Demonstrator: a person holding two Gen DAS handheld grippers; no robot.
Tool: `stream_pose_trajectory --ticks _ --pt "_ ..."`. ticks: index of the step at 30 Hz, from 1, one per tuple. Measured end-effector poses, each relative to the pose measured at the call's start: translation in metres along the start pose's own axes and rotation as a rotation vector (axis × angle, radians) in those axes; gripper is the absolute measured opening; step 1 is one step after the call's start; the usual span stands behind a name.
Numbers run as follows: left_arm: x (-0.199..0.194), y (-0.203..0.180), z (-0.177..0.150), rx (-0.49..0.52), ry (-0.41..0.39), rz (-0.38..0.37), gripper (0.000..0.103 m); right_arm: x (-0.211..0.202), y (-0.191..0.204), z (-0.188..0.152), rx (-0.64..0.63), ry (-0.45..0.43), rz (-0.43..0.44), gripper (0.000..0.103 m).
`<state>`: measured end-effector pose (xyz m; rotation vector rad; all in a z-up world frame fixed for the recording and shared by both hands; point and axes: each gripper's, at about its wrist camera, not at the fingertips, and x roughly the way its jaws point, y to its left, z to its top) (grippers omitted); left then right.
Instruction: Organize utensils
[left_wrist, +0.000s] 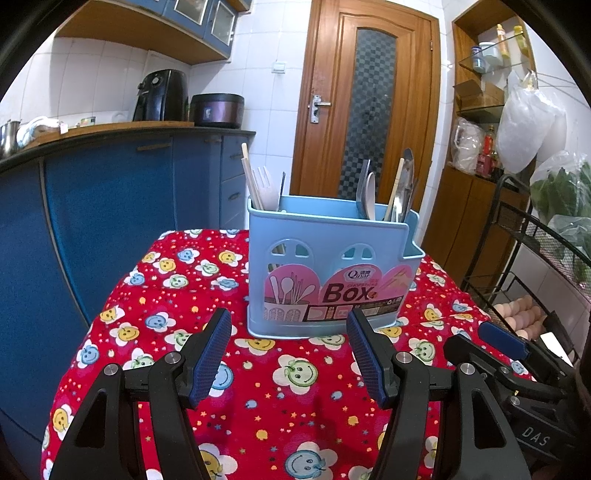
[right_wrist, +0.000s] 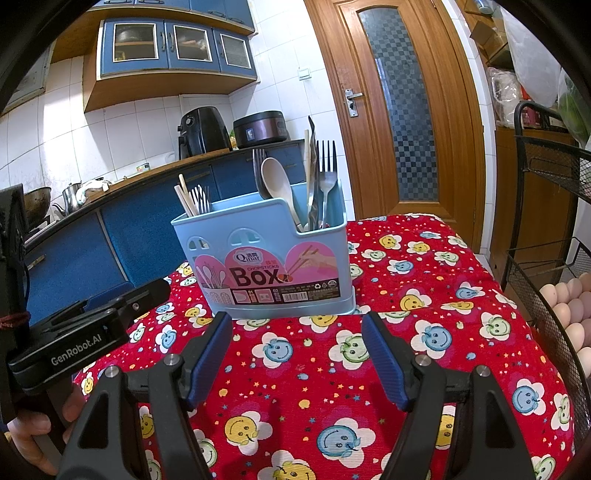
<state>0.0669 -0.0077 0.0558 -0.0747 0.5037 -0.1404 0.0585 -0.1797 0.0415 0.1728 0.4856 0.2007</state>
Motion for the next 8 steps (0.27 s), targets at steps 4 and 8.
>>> stream_pose_trajectory --ticks 4,8 --pt "0.0003 -0.0001 -0.0002 -0.001 0.001 -0.001 0.066 -0.0001 0.0 -0.0002 0.0 0.0 0.0 0.075" --pt "0.0009 0.0003 -0.0007 -0.001 0.002 -0.001 0.066 0.0001 0.0001 0.0002 0.0 0.001 -0.001 0.075"
